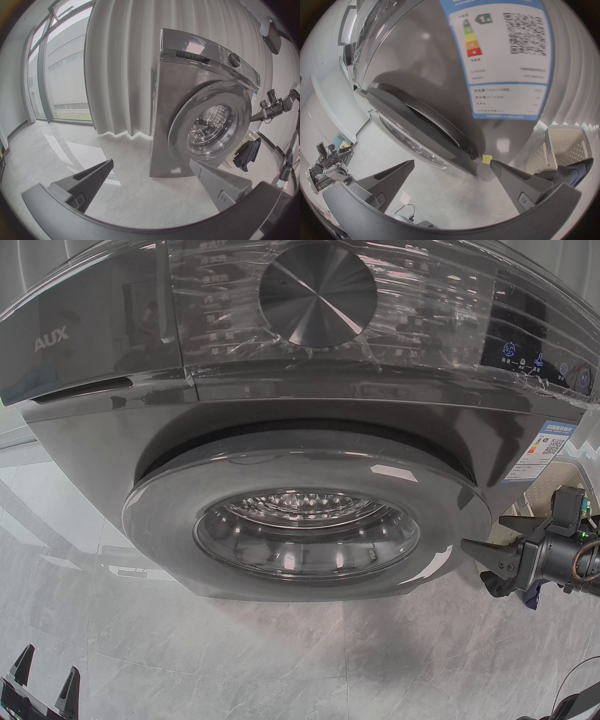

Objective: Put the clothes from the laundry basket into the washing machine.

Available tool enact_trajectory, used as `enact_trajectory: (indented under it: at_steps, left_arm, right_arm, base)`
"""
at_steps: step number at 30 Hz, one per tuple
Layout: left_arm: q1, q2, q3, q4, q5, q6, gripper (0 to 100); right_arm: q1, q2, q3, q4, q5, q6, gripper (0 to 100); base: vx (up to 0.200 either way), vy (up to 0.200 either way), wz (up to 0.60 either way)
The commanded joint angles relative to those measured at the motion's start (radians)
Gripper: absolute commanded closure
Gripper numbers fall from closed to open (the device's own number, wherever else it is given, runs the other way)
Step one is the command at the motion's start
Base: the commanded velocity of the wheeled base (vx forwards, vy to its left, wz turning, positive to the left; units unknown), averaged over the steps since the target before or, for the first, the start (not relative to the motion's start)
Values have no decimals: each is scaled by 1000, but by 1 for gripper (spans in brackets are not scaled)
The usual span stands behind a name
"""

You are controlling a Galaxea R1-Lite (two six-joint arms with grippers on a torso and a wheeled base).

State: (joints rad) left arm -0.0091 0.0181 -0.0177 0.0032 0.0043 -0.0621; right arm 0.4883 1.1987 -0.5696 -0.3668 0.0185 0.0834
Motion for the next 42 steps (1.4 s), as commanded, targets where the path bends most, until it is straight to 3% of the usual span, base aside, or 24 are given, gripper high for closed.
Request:
enact_trajectory:
  at_steps: [1,11,19,24,32,42]
  left_arm:
    - [0,-17,16,0,0,-1,0]
    - [0,-17,16,0,0,-1,0]
    - [-2,-17,16,0,0,-1,0]
    - [-2,-17,16,0,0,-1,0]
    - [-2,-17,16,0,0,-1,0]
    - [-2,-17,16,0,0,1,0]
  right_arm:
    - [19,62,-7,-18,0,-1,0]
    - [81,56,36,-21,37,13,0]
    - [75,-110,189,-7,54,10,0]
    - [70,-110,183,-11,54,10,0]
    - [102,-1,129,-23,57,7,0]
    - [144,-65,203,-17,58,12,0]
  base:
    - [0,0,0]
    - [0,0,0]
    - [0,0,0]
    - [0,0,0]
    - [-200,0,0]
    - [-20,0,0]
